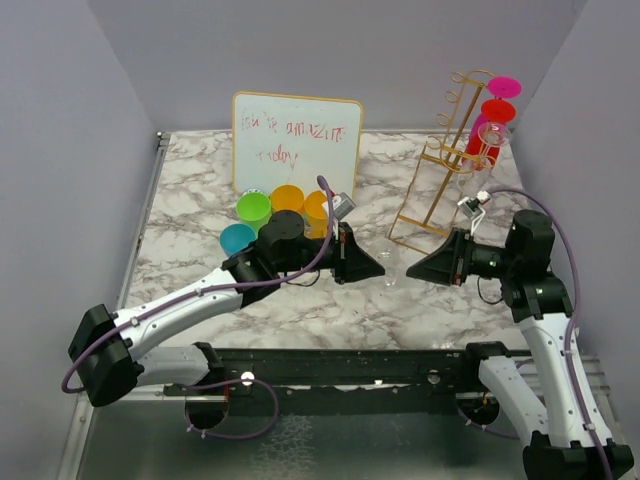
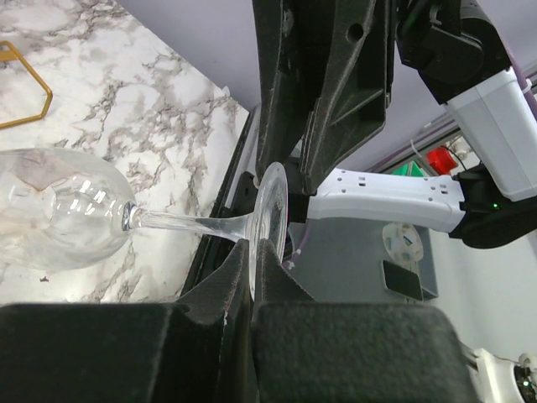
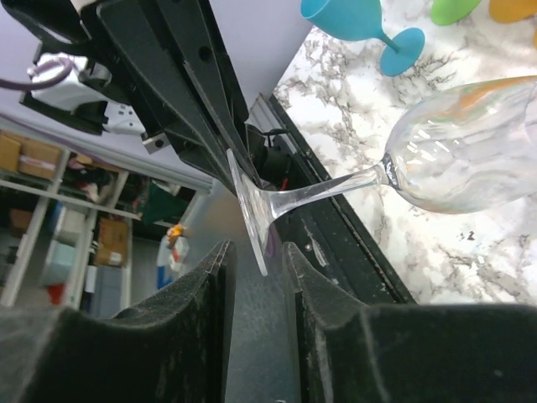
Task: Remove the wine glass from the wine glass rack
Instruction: Place the wine glass at the center of the board.
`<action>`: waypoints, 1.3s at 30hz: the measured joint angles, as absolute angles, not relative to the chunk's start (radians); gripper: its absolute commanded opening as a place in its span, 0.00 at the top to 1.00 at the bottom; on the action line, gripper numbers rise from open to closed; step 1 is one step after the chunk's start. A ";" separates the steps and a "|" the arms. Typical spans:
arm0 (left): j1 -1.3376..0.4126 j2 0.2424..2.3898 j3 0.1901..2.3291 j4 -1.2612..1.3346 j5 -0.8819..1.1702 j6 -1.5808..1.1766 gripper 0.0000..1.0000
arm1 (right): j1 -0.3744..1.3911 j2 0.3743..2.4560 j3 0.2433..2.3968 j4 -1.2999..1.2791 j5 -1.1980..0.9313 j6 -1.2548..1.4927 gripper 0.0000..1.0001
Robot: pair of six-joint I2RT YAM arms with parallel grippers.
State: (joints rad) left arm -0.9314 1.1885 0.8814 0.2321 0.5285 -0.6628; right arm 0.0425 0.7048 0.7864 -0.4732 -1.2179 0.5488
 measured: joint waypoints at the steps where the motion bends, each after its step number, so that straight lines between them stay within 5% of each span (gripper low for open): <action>1: -0.932 1.186 0.889 0.220 0.527 -0.653 1.00 | 0.045 0.704 0.791 -0.474 -1.218 0.547 0.60; 7: -0.932 1.189 0.893 0.222 0.529 -0.648 1.00 | 0.045 0.686 0.800 -0.500 -1.217 0.525 0.55; 16: -0.932 1.199 0.893 0.213 0.537 -0.604 1.00 | 0.046 0.710 0.847 -0.595 -1.137 0.458 0.17; 39: -1.043 1.031 0.781 0.086 0.495 -0.157 1.00 | 0.047 0.902 1.196 -0.796 -0.955 0.295 0.06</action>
State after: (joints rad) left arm -1.0428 1.0309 0.7811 0.0856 0.4953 -0.1566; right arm 0.0471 0.9024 1.1965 -0.7959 -0.9554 0.2951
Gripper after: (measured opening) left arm 0.015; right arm 0.934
